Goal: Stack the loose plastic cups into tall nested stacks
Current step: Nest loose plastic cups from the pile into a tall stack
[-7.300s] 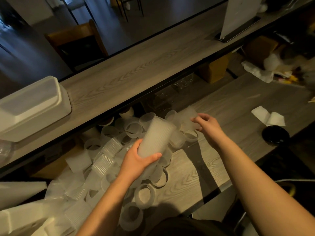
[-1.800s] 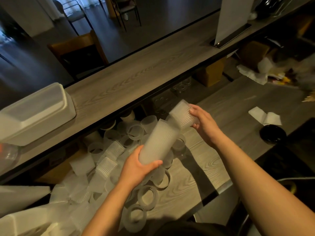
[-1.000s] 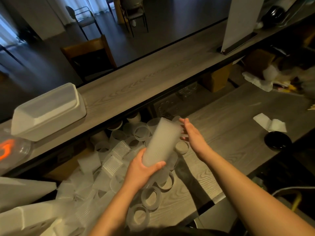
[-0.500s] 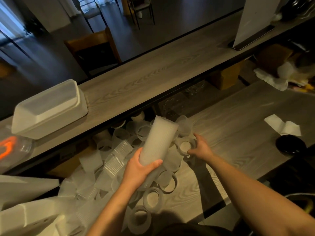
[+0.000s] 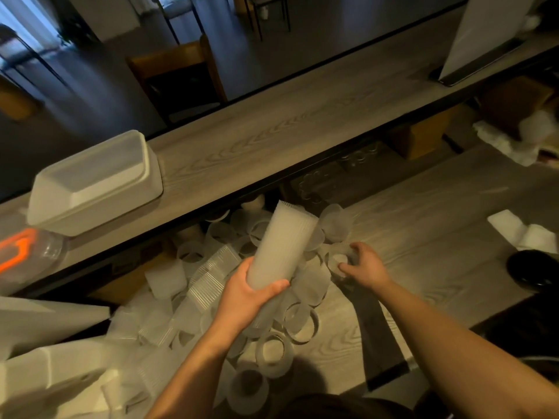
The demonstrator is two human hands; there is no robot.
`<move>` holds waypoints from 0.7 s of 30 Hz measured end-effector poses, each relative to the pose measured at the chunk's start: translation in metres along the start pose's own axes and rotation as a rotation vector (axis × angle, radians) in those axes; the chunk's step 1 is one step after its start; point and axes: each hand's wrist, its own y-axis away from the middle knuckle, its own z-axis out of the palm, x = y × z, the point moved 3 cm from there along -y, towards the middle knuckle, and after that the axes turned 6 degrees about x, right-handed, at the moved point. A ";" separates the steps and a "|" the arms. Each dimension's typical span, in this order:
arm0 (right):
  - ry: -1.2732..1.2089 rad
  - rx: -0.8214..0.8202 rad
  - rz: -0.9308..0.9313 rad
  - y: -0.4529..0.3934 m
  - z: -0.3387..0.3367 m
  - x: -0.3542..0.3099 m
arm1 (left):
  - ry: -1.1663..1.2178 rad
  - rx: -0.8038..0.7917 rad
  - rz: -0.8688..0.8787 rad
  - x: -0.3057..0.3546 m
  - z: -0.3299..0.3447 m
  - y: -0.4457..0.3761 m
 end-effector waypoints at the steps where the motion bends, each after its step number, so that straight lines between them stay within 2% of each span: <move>1: -0.056 0.014 0.018 0.002 -0.002 0.002 | -0.004 -0.005 0.004 -0.001 0.000 0.000; 6: -0.321 0.120 0.075 0.012 -0.027 0.000 | -0.016 -0.025 0.025 0.000 0.003 -0.001; 11: -0.640 0.275 0.014 0.020 -0.074 -0.030 | -0.046 -0.044 0.055 0.001 0.007 -0.001; 16: -0.788 0.152 -0.093 0.033 -0.103 -0.073 | -0.072 -0.078 0.086 0.006 0.012 0.004; 21: -0.628 0.060 -0.247 0.052 -0.105 -0.107 | -0.097 -0.107 0.126 0.012 0.013 0.011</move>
